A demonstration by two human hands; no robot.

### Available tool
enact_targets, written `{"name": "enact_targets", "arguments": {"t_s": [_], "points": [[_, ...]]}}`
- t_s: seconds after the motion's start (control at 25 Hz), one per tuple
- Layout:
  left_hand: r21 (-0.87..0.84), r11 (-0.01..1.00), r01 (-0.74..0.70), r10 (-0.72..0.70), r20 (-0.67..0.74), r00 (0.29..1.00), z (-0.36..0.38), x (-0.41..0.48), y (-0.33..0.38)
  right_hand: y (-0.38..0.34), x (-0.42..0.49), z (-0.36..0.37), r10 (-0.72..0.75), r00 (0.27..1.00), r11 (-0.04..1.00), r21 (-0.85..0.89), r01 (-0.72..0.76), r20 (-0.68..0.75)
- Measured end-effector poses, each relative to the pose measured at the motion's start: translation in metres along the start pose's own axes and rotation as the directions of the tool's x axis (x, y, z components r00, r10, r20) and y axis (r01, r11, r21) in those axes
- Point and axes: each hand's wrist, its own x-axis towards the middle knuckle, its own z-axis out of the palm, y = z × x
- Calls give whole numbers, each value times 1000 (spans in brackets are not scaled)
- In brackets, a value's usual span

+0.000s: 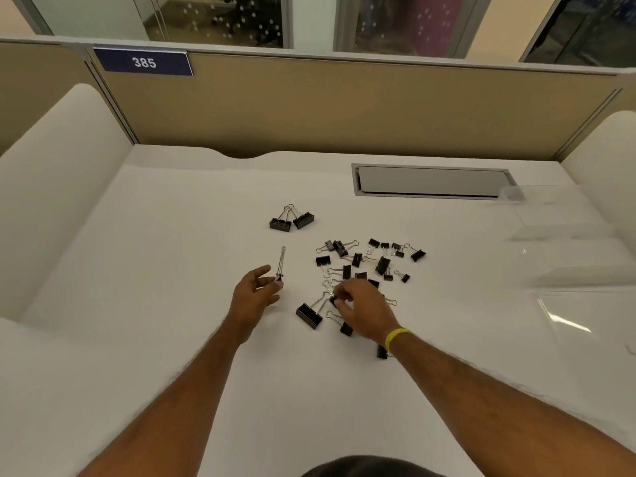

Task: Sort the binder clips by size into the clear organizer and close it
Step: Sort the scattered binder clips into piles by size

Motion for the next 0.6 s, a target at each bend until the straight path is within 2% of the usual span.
{"name": "enact_targets", "arguments": {"t_s": [0.12,0.2,0.28,0.4,0.52,0.6], "points": [[-172,984,51,-57,-33,998,-2,-12,-6,-20,-1,18,-67,984,980,-174,96,166],[-196,978,64,-71,-29,997,-5,-21,-8,-29,2,30,-70,963,931,-331,156,259],[-201,977,68,-76,-34,996,-9,-29,-6,-36,5,39,-75,956,890,-413,191,282],[-199,978,66,-78,-54,995,-15,-35,-5,-41,6,45,-117,958,876,-427,224,263],[-216,971,100,-119,-77,990,-17,-36,-10,-42,3,50,-216,937,848,-423,320,276],[-252,958,135,-160,-80,984,-14,-35,-12,-44,0,51,-269,942,880,-347,325,200]]}}
